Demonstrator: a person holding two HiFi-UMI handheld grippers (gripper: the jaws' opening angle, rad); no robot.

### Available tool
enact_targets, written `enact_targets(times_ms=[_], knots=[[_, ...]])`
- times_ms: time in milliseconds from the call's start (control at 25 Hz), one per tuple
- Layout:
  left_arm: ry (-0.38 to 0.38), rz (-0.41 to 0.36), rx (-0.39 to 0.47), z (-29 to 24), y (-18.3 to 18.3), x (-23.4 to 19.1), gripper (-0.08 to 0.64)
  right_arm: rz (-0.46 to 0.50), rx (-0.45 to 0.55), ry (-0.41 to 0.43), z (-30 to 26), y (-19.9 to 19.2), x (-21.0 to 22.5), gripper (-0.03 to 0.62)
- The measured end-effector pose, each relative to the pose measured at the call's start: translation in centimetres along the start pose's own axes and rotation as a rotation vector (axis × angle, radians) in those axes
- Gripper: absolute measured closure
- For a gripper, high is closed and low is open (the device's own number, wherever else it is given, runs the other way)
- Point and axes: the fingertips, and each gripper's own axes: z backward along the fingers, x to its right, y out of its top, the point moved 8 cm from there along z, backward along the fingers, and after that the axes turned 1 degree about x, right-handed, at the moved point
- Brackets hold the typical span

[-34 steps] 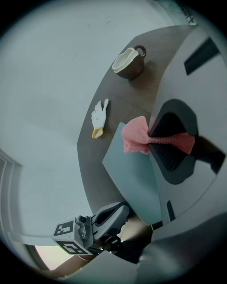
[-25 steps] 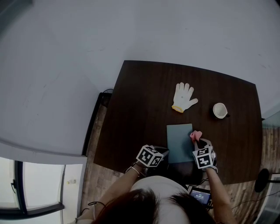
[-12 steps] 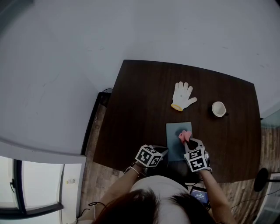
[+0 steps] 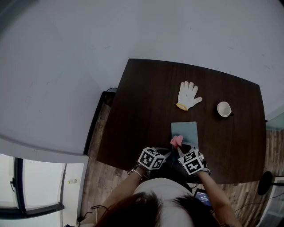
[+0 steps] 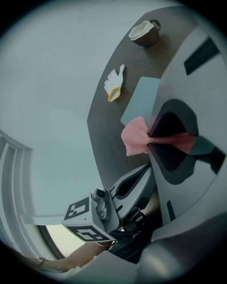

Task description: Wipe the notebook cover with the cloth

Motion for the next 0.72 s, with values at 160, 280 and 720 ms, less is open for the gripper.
enact_targets(times_ms=[160,280,720], knots=[[0.009,0.012,-0.001,0.5,-0.8,-0.1,0.541,0.03,-0.031,0.047,-1.1,0.1,-1.6,0.554],[0.014,0.021,0.002,0.9,-1.3,-0.1,0.541,0.053,-0.051,0.054,-1.7,-0.1,-2.3,0.554],[-0.002,0.03,0.007,1.3,-2.1,0.1,0.541,0.082,-0.084,0.012,-1.8,-0.9,-2.4,0.554]])
